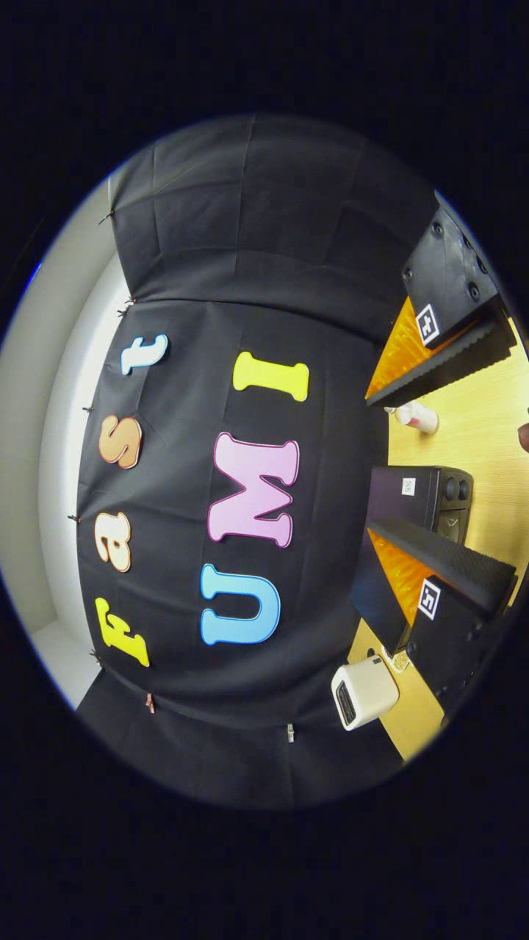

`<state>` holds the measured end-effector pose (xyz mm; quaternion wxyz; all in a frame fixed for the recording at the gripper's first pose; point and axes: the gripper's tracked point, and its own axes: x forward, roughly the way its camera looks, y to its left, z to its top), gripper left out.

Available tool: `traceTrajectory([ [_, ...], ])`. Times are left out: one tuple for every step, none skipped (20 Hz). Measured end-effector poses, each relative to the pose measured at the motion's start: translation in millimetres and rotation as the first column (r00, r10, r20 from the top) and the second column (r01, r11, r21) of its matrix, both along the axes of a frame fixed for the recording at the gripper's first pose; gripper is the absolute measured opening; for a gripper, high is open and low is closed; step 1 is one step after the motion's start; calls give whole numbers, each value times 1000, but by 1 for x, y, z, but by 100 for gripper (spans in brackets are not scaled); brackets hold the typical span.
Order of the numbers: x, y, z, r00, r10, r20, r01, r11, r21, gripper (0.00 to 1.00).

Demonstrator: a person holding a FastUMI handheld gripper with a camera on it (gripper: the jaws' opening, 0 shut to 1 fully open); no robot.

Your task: Open the toaster oven, put the food inside, and close the toaster oven door.

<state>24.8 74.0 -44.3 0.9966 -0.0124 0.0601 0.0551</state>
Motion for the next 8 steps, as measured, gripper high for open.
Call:
traceTrajectory([
  [-1,-2,-1,1000,1,-7,-1,1000,10,99],
  [-1,-3,-3,1000,0,-8,0,1000,19,99],
  [-2,-5,-4,1000,-3,-9,3,1000,24,99],
  [-2,-8,-5,1000,-8,-2,8,1000,23,99],
  [1,-12,-6,1000,-16,4,16,1000,10,99],
  [2,-15,-7,1000,-25,6,25,1000,-2,99],
  [3,-16,-5,1000,-29,8,29,1000,-1,99],
  [4,-14,-3,1000,-27,9,27,1000,5,99],
])
